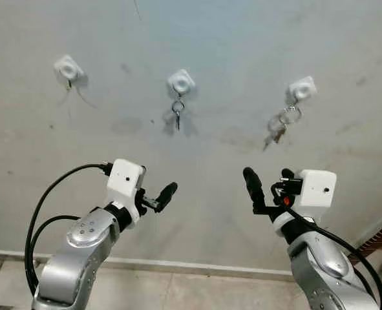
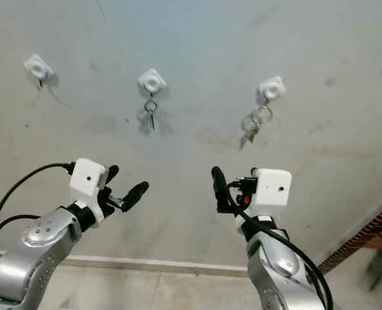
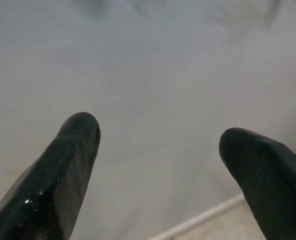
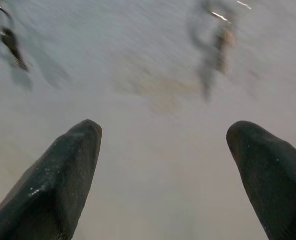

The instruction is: Hang keys on a hook

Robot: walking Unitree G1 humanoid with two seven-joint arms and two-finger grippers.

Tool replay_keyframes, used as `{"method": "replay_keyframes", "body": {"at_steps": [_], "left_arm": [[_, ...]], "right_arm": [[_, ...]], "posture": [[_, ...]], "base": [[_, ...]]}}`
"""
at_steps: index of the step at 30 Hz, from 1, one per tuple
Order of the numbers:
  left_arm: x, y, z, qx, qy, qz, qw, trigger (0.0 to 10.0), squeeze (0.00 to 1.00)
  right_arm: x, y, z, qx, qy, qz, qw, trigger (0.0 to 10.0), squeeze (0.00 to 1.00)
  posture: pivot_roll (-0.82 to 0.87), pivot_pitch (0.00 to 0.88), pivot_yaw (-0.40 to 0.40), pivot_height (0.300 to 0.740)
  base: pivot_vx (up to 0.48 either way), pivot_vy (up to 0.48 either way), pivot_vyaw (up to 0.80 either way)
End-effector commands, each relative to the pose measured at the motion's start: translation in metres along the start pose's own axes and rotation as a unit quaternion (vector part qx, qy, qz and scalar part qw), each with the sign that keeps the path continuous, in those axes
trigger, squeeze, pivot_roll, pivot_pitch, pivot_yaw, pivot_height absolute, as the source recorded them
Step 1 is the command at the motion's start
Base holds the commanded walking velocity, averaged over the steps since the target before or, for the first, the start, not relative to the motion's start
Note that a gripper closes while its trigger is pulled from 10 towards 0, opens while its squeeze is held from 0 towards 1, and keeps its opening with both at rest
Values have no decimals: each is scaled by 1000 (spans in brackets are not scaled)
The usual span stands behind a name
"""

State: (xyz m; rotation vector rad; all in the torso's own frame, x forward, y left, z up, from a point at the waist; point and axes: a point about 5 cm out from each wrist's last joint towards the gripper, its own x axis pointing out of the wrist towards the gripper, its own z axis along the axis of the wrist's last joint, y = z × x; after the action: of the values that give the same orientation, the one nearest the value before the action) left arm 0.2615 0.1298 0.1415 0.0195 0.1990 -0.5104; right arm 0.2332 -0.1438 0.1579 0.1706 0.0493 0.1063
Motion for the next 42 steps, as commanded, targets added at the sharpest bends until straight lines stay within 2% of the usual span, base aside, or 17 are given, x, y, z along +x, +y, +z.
{"method": "replay_keyframes", "body": {"at_steps": [1, 20, 23, 28, 42], "left_arm": [[0, 2, 3, 7, -2, 2, 1000, 10000, 0], [3, 0, 4, 6, -7, -3, 1000, 10000, 0], [3, 0, 4, 6, -7, 0, 1000, 10000, 0], [3, 0, 3, 8, -7, 0, 1000, 10000, 0], [6, -3, 2, 9, -9, -9, 1000, 10000, 0]], "right_arm": [[1, -3, 2, -4, -5, -6, 1000, 10000, 0], [6, -4, 4, -10, -11, -3, 1000, 10000, 0], [6, 3, 5, -25, -11, 20, 999, 10000, 0], [7, 6, 3, -24, -9, 28, 999, 10000, 0], [8, 4, 4, -31, -9, 26, 999, 10000, 0]], "posture": [[129, 0, -10, 740], [120, 0, -15, 740], [121, 0, -16, 740], [121, 0, -16, 740], [117, 0, -17, 740]], "base": [[-352, 0, 0], [-350, 0, 0], [-347, 0, 0], [-344, 0, 0], [-321, 0, 0]]}}
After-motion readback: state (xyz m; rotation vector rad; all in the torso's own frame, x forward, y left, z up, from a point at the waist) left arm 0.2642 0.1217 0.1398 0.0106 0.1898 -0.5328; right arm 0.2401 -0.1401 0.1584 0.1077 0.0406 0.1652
